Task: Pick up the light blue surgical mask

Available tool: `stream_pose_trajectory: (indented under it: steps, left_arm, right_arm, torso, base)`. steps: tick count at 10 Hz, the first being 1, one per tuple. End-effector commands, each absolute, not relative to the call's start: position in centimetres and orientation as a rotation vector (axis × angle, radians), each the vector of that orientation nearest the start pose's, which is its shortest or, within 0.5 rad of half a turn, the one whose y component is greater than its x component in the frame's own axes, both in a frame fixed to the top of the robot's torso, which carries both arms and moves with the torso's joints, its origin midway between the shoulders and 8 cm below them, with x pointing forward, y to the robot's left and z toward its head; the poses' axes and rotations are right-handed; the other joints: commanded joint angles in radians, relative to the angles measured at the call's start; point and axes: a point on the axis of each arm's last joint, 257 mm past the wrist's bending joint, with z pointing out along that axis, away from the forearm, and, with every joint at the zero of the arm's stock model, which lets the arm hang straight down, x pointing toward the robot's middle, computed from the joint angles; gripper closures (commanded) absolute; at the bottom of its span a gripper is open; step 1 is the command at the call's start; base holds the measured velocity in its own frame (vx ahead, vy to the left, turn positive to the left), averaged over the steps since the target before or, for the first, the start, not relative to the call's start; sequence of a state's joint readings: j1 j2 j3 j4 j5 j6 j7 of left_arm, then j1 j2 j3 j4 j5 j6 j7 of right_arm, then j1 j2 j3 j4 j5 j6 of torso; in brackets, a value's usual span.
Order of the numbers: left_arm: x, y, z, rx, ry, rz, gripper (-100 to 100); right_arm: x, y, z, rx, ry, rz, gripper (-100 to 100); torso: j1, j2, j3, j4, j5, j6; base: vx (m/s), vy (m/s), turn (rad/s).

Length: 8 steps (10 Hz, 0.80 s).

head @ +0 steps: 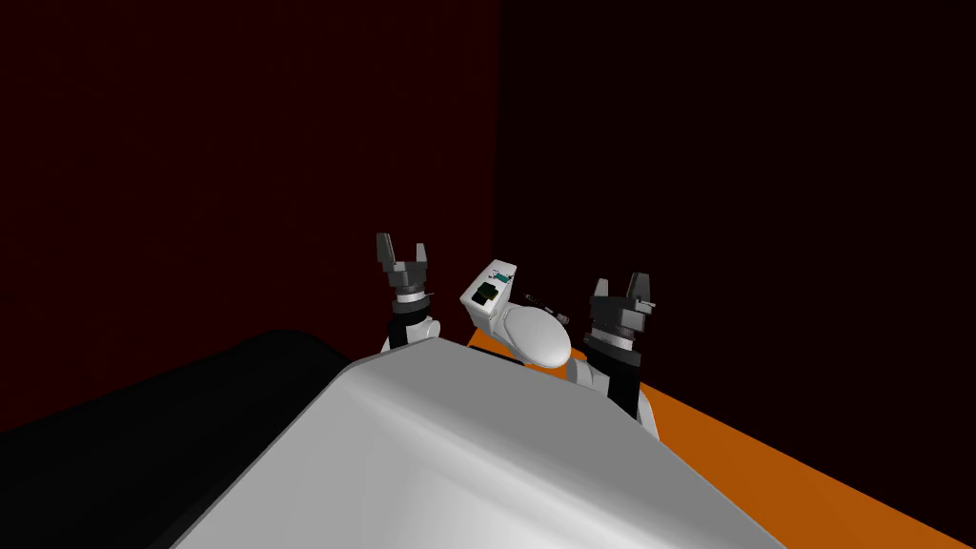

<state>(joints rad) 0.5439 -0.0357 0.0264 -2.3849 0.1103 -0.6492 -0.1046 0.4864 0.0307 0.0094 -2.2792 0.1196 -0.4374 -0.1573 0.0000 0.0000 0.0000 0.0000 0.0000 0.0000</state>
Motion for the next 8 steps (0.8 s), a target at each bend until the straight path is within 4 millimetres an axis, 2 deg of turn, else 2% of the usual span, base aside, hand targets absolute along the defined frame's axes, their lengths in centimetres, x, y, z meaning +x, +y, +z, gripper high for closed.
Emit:
stream_pose_trajectory:
  steps: [1,5,6,7,8]
  left_arm:
    - [28.4,30.1,8.1,-0.538,0.388,-1.261,0]
    - [28.4,30.1,8.1,-0.538,0.388,-1.261,0]
    - [28.4,30.1,8.1,-0.538,0.388,-1.261,0]
    - [28.4,30.1,8.1,-0.538,0.388,-1.261,0]
    - [28.4,30.1,8.1,-0.538,0.388,-1.261,0]
  right_arm:
    - [35.9,-26.2,1.3,0.701,0.683,1.371,-100]
    - [36.9,-24.0,-1.2,0.668,0.857,1.366,-100]
    - [36.9,-23.9,-1.3,0.66,0.868,1.365,-100]
    - [37.2,-23.2,-2.4,0.654,0.928,1.361,-100]
    - [37.2,-23.2,-2.4,0.65,0.933,1.36,-100]
  torso:
    - [0.0,0.0,0.0,0.0,0.0,0.0]
    - [-0.006,0.004,0.002,0.001,-0.001,0.0]
    - [-0.007,0.004,0.002,0.001,-0.002,0.0]
    - [-0.005,0.003,0.002,0.001,-0.001,0.0]
    - [-0.004,0.003,0.002,0.001,-0.001,0.0]
  base:
    - [-0.017,-0.014,0.037]
    - [-0.053,-0.077,0.096]
    - [-0.043,-0.065,0.045]
    - [-0.052,-0.051,0.125]
    - [-0.035,-0.039,0.055]
